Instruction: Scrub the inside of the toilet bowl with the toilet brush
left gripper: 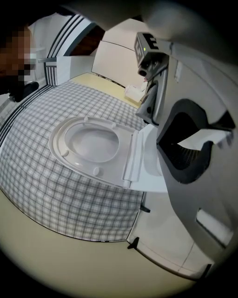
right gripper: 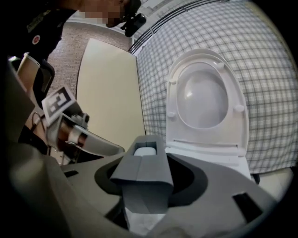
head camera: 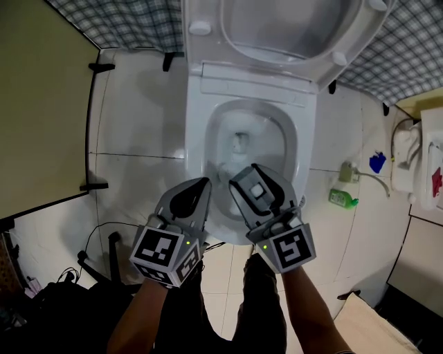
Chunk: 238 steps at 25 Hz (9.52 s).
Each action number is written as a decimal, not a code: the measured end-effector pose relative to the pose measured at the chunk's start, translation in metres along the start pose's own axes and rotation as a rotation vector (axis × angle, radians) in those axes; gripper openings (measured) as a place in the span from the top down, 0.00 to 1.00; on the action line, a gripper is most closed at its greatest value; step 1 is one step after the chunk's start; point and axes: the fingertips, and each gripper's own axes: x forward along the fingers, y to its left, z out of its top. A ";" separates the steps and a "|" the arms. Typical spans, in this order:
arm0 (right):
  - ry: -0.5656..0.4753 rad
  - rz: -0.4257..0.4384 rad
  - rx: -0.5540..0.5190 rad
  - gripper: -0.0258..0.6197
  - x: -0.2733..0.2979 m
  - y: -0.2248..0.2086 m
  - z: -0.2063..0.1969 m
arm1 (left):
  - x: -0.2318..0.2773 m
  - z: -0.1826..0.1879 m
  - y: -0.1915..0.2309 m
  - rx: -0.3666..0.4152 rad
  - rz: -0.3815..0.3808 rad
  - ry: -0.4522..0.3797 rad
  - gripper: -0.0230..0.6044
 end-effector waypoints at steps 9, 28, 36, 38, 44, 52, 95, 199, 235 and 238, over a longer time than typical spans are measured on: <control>0.101 0.055 -0.042 0.62 -0.021 0.036 -0.013 | 0.001 0.001 -0.003 -0.011 -0.005 0.002 0.95; 0.122 0.130 0.045 0.62 -0.055 0.039 0.010 | -0.002 -0.004 -0.008 -0.011 -0.015 0.011 0.95; 0.230 0.094 0.009 0.62 -0.056 0.030 -0.013 | -0.003 -0.007 -0.011 -0.014 -0.017 0.017 0.95; 0.214 0.070 0.008 0.62 -0.042 0.015 -0.016 | -0.004 -0.008 -0.011 -0.013 -0.016 0.020 0.95; 0.186 0.021 -0.057 0.61 -0.003 -0.019 -0.037 | -0.007 -0.016 -0.019 -0.017 -0.030 0.030 0.95; 0.175 0.026 -0.052 0.62 -0.019 -0.019 -0.021 | -0.012 -0.031 -0.020 -0.037 -0.033 0.048 0.95; 0.920 -0.011 -0.259 0.62 -0.131 -0.018 -0.103 | -0.014 -0.045 -0.030 -0.061 -0.072 0.069 0.95; 0.877 0.357 -0.651 0.62 -0.014 -0.023 -0.015 | -0.042 -0.023 -0.030 -0.110 -0.074 -0.011 0.95; 1.011 0.224 -0.669 0.62 -0.094 -0.066 -0.032 | -0.047 -0.038 -0.054 -0.081 -0.087 0.030 0.95; 1.028 0.155 -0.693 0.62 -0.076 -0.094 -0.051 | -0.046 -0.038 -0.052 -0.081 -0.083 0.031 0.95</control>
